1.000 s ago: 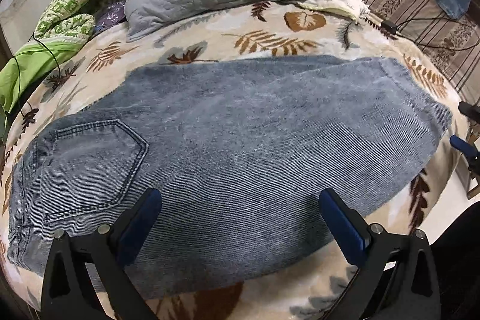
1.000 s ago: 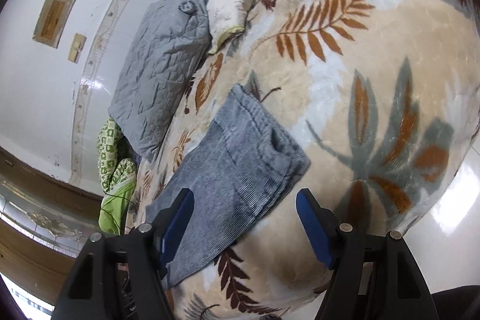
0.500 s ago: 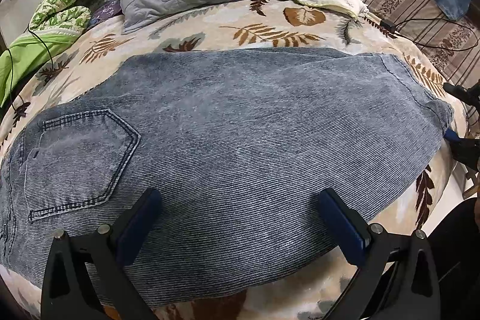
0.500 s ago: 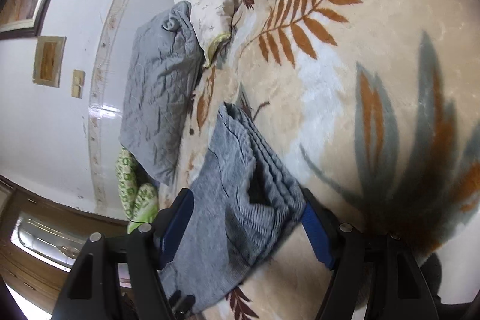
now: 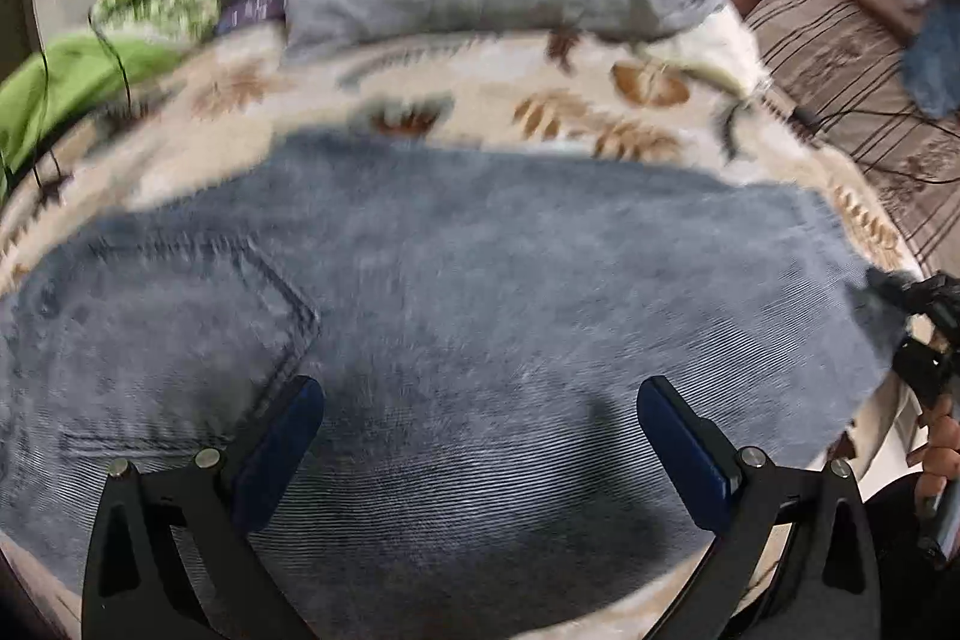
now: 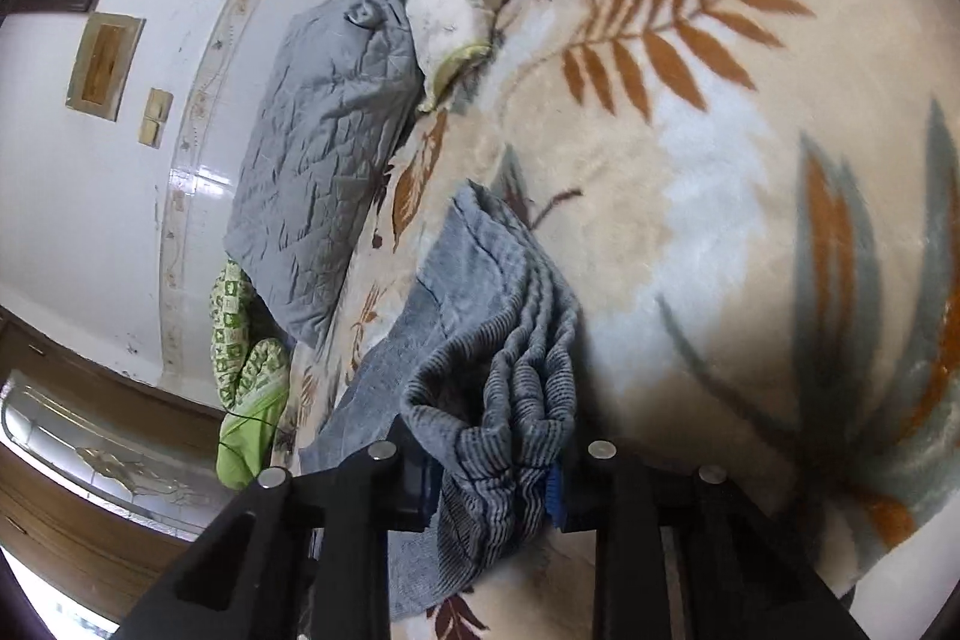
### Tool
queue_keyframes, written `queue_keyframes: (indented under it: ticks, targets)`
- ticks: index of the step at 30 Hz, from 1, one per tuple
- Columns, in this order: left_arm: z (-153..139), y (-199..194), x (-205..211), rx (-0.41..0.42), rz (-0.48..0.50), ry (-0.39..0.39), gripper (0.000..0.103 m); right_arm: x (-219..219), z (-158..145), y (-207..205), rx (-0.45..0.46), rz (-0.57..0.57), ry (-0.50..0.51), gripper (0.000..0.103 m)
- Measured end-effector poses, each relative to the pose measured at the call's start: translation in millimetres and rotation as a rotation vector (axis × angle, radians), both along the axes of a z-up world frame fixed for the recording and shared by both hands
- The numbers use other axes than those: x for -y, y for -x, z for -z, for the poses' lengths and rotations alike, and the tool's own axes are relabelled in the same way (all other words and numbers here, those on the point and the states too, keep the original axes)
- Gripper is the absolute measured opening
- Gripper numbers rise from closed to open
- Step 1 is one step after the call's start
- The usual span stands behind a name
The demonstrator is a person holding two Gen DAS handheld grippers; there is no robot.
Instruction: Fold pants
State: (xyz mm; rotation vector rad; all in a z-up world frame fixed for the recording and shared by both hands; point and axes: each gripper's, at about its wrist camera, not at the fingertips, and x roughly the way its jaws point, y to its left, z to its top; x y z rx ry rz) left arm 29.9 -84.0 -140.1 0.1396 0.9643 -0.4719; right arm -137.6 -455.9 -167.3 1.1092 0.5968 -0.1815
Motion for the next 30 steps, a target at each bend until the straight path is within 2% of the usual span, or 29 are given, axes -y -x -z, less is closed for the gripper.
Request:
queue_keyframes:
  ticks: [1, 3, 7, 12, 16, 20, 23, 30]
  targets:
    - [4.3, -2.7, 0.4, -0.019, -0.003, -0.011, 0.103, -1.6, -0.8, -2.3, -0.006, 0.002, 0.009, 0.026]
    - [4.2, -1.1, 2.8, -0.002, 0.007, -0.034, 0.103, -7.5, -8.2, -7.0, -0.022, 0.006, 0.063, 0.025]
    - [-0.9, -1.2, -0.9, -0.012, 0.006, -0.001, 0.103, -28.1, -37.3, -14.5, -0.012, -0.013, 0.218, 0.025]
    - [-17.9, -10.9, -27.0, 0.001, -0.070, 0.074, 0.103, -80.8, -75.1, -37.2, -0.010, -0.134, 0.448, 0.025]
    - [-32.6, -23.7, -55.9, 0.029, -0.153, 0.102, 0.103, -130.0, -92.1, -61.3, -0.022, -0.257, 0.570, 0.025]
    - [-45.3, -32.8, -86.9, 0.076, -0.253, 0.099, 0.103, -177.7, -92.5, -78.4, -0.033, -0.372, 0.607, 0.025]
    - [-52.3, -37.6, -108.1, 0.091, -0.309, 0.126, 0.103, -209.1, -85.8, -85.3, -0.040, -0.451, 0.607, 0.025]
    - [-53.5, -44.1, -140.1, 0.090, -0.392, 0.148, 0.103, -286.9, -47.3, -106.3, -0.076, -0.634, 0.557, 0.025]
